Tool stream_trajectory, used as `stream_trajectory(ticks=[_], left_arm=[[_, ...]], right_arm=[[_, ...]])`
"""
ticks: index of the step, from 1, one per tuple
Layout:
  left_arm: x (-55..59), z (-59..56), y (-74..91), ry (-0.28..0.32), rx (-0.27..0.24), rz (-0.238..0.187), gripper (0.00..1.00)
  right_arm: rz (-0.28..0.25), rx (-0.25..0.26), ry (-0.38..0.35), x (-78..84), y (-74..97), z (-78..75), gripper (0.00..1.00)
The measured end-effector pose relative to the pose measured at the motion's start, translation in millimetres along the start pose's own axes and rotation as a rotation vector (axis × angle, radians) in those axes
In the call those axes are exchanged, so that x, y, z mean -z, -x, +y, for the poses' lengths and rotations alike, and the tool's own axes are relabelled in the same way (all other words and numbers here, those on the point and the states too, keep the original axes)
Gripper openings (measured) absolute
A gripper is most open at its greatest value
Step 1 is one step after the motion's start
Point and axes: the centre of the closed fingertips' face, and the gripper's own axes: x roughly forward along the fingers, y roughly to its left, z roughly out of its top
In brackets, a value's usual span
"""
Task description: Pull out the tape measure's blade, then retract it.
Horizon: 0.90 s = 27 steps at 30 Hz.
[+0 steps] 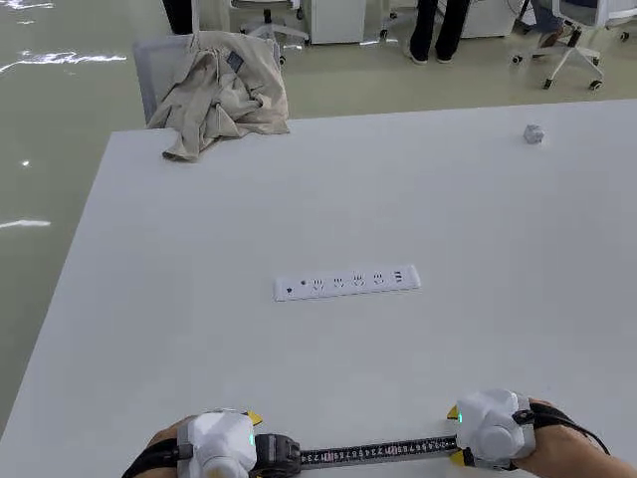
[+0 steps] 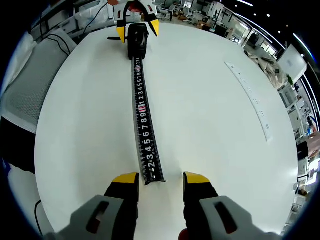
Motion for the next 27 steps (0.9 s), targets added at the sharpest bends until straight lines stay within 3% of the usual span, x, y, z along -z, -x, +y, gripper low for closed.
stream_trajectory(ticks=[6, 9, 13, 16, 17, 20, 27], left_arm=[[3.5, -1.3, 4.7, 0.046, -0.032, -0.008, 0.52], [3.3, -0.9, 6.7, 0.092, -0.057, -0.022, 0.59], [4.2, -2.3, 9.0, 0.101, -0.073, -0.027, 0.62], [5.4, 1.7, 11.8, 0.136, -0.114, -0.039, 0.67], [6.1, 3.0, 13.2, 0.159, -0.128, -0.045, 0.68], [9.4, 4.1, 16.1, 0.202, -0.15, -0.056, 0.71], [15.4, 1.2, 21.6, 0.328, -0.201, -0.085, 0.76]], right_arm=[[-0.031, 0.024, -0.071, -3.0, 5.2, -0.6, 0.36], [-0.056, 0.045, -0.138, -6.3, 8.4, -1.9, 0.39], [-0.074, 0.059, -0.184, -8.2, 11.4, 1.2, 0.42], [-0.091, 0.08, -0.26, -7.6, 10.1, 3.4, 0.44], [-0.095, 0.111, -0.275, -6.5, 11.7, 0.6, 0.44], [-0.136, 0.137, -0.359, -8.5, 14.0, 1.5, 0.46], [-0.18, 0.172, -0.448, -9.1, 20.5, 8.2, 0.53]])
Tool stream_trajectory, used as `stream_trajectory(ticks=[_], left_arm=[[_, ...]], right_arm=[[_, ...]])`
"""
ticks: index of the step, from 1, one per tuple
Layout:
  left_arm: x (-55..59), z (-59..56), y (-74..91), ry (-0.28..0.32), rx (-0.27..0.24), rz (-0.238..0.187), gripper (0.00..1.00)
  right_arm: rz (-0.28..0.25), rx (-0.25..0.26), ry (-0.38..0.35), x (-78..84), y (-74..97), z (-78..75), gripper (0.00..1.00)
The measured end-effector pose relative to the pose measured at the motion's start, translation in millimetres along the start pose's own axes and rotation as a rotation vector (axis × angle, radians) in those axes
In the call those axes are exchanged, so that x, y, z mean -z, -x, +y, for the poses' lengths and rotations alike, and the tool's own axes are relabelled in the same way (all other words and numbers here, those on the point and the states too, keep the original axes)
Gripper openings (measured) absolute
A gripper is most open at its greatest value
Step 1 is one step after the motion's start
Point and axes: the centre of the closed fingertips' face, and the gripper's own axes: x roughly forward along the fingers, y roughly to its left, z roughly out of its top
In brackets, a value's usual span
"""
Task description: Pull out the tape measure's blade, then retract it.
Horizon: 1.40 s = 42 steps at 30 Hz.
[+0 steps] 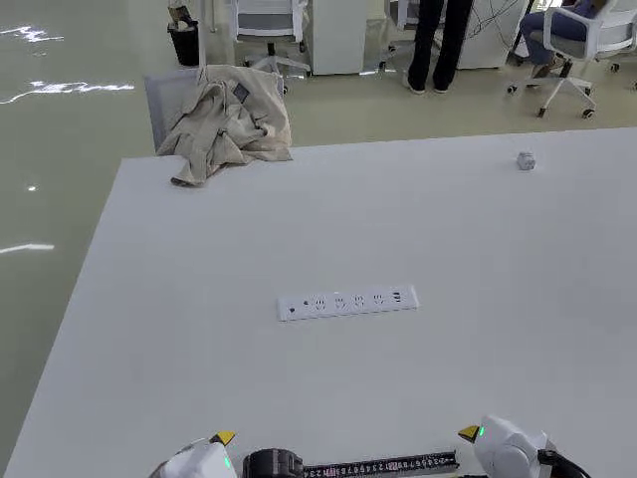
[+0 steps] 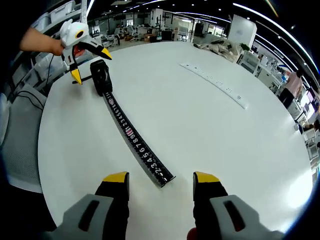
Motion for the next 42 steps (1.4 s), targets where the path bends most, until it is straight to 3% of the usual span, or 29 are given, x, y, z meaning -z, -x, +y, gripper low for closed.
stream_trajectory(ticks=[3, 7, 10, 19, 22, 25, 31, 33, 42], left_arm=[[0.8, -1.3, 3.8, 0.049, -0.026, -0.013, 0.78], [-5.6, -1.9, 10.9, 0.134, -0.074, -0.06, 0.8], [-3.1, -5.2, 12.6, 0.13, -0.097, -0.052, 0.84], [2.6, -10.7, 20.7, 0.214, -0.141, -0.07, 0.89], [3.8, -11.2, 24.4, 0.24, -0.166, -0.082, 0.92], [6.2, -11.6, 29.9, 0.319, -0.202, -0.099, 0.92], [6.1, -22.3, 37.7, 0.359, -0.229, -0.107, 0.92], [8.7, -24.3, 41.1, 0.408, -0.254, -0.105, 0.92], [9.5, -45.5, 48.5, 0.422, -0.268, -0.116, 0.99]], right_arm=[[-0.011, 0.013, -0.033, 0.6, 3.9, 2.9, 0.55], [-0.036, 0.033, -0.08, 1.9, 7.3, 7.9, 0.59], [-0.039, 0.042, -0.091, 4.0, 9.1, 12.9, 0.61], [-0.075, 0.06, -0.168, 4.3, 18.6, 23.7, 0.69], [-0.097, 0.049, -0.186, 1.5, 20.0, 35.7, 0.72], [-0.113, 0.05, -0.197, -2.4, 22.1, 47.1, 0.74], [-0.135, 0.052, -0.247, -4.0, 25.0, 61.3, 0.77], [-0.141, 0.051, -0.265, -3.7, 26.8, 65.8, 0.77], [-0.168, 0.06, -0.331, -0.8, 35.1, 85.2, 0.82]])
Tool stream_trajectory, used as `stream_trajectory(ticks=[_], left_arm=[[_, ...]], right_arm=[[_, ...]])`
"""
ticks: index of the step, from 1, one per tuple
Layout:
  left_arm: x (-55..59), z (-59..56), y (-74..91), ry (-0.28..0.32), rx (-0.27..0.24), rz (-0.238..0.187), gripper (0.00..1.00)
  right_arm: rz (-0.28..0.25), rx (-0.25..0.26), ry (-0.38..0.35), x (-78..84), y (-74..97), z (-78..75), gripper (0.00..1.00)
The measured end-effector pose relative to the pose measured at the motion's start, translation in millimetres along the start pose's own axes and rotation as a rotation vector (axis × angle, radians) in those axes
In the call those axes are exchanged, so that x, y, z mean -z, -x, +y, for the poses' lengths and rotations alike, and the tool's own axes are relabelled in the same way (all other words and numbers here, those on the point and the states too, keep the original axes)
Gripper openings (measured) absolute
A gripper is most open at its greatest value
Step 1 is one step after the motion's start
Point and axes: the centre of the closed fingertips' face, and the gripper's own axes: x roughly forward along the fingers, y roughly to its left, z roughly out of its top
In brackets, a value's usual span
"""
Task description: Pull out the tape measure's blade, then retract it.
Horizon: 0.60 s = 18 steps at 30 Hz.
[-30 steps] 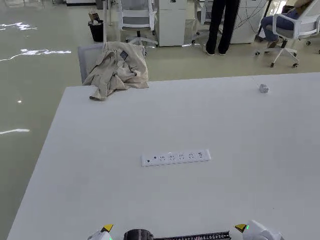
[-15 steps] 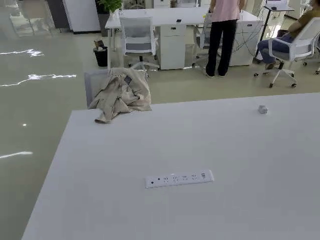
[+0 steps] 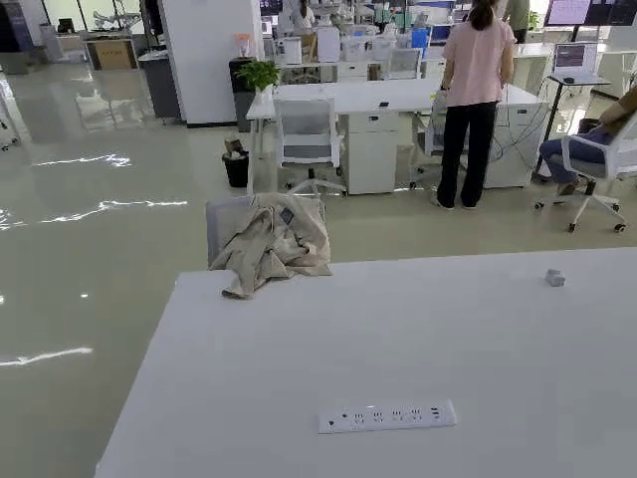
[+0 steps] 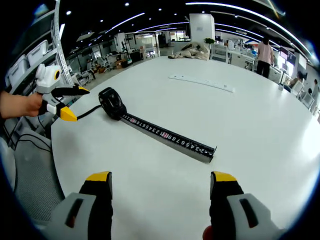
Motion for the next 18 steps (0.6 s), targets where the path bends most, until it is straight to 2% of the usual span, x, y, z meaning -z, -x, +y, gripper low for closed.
stream_trajectory(ticks=[12, 15, 18], left_arm=[[4.7, -14.0, 23.2, 0.056, -0.026, -0.013, 1.0], [3.1, -21.8, 30.9, 0.044, -0.03, -0.021, 1.0], [6.6, -25.9, 34.8, 0.043, -0.027, -0.019, 1.0]], right_arm=[[-0.024, -0.002, -0.056, 3.2, 16.6, 28.4, 0.9], [-0.033, -0.002, -0.069, 0.6, 21.9, 34.6, 0.91], [-0.036, -0.001, -0.071, -3.3, 27.4, 39.3, 0.91]])
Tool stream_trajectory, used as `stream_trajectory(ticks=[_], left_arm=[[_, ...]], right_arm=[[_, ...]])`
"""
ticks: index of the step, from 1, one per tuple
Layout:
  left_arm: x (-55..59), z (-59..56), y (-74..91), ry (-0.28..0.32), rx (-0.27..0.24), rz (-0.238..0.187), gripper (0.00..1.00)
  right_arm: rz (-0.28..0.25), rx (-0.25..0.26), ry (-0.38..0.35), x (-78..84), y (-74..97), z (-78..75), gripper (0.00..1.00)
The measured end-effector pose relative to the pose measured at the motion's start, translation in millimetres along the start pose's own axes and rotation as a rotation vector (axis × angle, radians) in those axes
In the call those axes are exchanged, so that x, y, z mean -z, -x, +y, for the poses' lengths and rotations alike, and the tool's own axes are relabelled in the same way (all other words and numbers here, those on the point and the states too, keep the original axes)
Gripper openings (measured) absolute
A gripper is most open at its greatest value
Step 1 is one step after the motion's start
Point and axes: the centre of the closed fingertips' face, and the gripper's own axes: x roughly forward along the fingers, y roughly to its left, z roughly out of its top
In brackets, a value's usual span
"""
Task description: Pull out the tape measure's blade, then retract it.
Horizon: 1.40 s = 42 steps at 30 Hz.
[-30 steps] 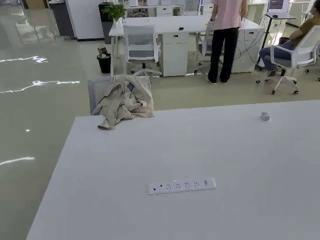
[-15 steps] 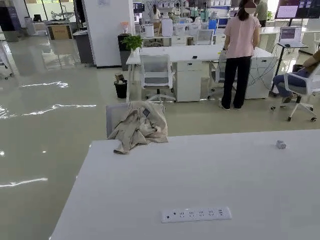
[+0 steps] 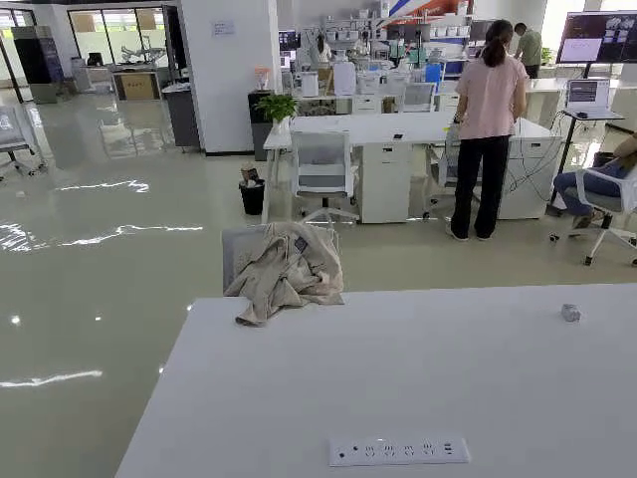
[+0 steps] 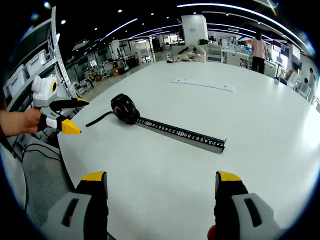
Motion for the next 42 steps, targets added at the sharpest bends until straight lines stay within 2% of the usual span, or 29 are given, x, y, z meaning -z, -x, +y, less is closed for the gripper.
stream_trajectory(ticks=[3, 9, 14, 19, 25, 31, 42], left_arm=[[2.0, -2.1, 6.4, 0.021, -0.005, 0.012, 1.0], [3.0, -8.2, 18.5, 0.015, -0.01, 0.016, 1.0], [-0.3, -14.3, 30.6, 0.024, -0.008, 0.01, 1.0], [1.0, -16.8, 40.9, 0.039, -0.024, 0.028, 1.0], [-4.7, -20.8, 54.5, 0.045, -0.028, 0.019, 1.0], [-7.5, -28.0, 61.8, 0.048, -0.024, 0.038, 1.0], [-11.9, -33.4, 78.8, 0.057, -0.037, 0.036, 1.0]], right_arm=[[-0.002, -0.003, -0.005, -3.8, 5.6, 4.7, 0.92], [-0.007, -0.002, -0.003, -8.7, 13.8, 15.1, 0.93], [-0.01, 0.001, -0.01, -11.9, 19.9, 23.7, 0.94], [-0.002, 0.014, -0.012, -14.9, 28.7, 29.2, 0.94], [-0.006, 0.017, -0.016, -22.5, 41.9, 38.5, 0.95], [0.016, 0.019, -0.023, -18.2, 50.2, 47.5, 0.95], [0.021, 0.014, -0.037, -16.2, 68.4, 62.3, 0.95]])
